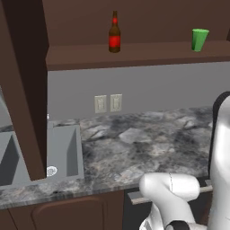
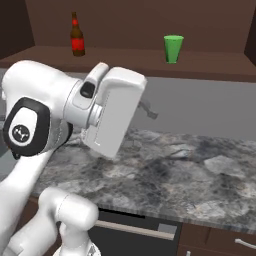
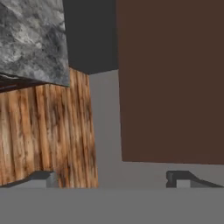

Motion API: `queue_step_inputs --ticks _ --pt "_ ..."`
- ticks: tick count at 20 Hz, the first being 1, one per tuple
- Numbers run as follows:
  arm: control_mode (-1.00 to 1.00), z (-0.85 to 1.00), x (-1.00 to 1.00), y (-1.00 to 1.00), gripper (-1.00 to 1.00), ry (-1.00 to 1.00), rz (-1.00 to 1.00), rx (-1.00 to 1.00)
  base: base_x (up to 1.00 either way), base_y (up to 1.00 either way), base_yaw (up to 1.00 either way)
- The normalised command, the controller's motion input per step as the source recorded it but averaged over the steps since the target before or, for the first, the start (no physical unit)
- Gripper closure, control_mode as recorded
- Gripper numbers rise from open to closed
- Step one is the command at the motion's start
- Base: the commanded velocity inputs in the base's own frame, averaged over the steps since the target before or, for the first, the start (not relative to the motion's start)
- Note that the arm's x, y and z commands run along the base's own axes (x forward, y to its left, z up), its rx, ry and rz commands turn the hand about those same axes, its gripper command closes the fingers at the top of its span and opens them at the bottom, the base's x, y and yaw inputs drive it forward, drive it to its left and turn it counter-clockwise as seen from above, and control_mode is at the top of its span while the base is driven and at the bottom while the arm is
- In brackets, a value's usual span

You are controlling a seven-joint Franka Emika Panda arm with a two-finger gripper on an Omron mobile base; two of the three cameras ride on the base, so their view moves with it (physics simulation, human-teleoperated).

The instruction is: Open the cabinet directly in front. Then move the beer and the cup to the dining counter with the candle on it.

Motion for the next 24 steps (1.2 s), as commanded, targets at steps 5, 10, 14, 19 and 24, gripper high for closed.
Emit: queue_step_inputs --ticks 5,10,14,19,24 --pt "-1.0 0.11 -0.02 0.97 -1.0 0.0 0.08 0.23 0.0 0.0 0.0" --pt "-1.0 0.12 0.0 0.97 -1.0 0.0 0.1 0.25 0.0 0.0 0.0" --pt "-1.0 0.07 0.0 0.76 -1.0 -0.12 0.11 0.29 0.0 0.0 0.0" --pt "-1.0 0.0 0.0 0.5 -1.0 -0.24 0.16 0.34 0.0 0.0 0.0" --pt "-1.0 0.0 0.0 0.21 -1.0 -0.34 0.18 0.36 0.0 0.0 0.0"
